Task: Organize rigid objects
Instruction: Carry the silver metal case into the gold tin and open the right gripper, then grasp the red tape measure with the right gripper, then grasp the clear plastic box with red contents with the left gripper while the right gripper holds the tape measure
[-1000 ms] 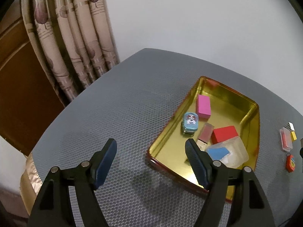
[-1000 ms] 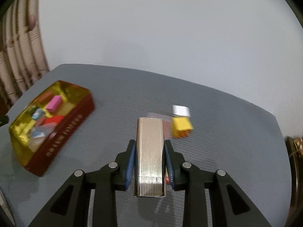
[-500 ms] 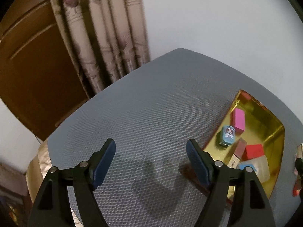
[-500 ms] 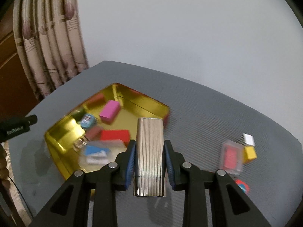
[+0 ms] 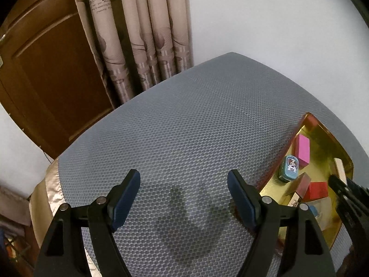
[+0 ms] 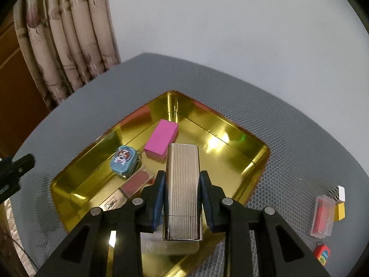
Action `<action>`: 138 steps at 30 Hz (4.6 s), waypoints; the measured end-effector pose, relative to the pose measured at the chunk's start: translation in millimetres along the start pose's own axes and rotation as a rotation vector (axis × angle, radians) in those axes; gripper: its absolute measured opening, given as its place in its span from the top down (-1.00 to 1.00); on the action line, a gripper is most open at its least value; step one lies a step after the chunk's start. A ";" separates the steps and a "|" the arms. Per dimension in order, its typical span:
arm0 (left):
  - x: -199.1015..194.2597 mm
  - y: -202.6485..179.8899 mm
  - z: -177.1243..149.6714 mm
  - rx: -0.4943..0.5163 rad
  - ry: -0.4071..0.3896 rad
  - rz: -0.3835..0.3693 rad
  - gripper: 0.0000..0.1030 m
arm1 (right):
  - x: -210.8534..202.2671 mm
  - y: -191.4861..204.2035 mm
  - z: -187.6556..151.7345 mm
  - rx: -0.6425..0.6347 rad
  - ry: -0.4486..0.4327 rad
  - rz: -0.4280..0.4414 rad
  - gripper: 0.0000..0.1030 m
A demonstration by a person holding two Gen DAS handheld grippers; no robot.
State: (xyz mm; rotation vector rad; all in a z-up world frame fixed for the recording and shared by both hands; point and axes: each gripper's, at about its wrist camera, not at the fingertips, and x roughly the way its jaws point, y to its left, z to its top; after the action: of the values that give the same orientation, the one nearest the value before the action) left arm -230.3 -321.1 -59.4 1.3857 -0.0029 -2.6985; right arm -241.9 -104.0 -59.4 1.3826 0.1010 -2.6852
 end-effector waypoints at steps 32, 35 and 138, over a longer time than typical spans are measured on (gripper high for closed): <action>12.2 -0.6 -12.1 0.039 -0.001 0.003 -0.46 | -29.1 -2.4 -5.0 0.061 -0.024 -0.007 -0.10; 11.4 -2.1 -13.1 0.047 -0.006 0.002 -0.46 | -51.0 -26.4 -25.4 0.092 -0.047 -0.041 -0.10; -33.5 -402.0 -146.2 0.646 0.116 -0.484 0.03 | -40.9 -286.3 -177.2 0.467 -0.051 -0.366 -0.01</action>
State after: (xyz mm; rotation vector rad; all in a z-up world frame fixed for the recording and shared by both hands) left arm -130.7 88.8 -138.2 1.9163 -0.6685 -3.1608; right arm -114.5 202.8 -127.6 1.5348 -0.3315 -3.1938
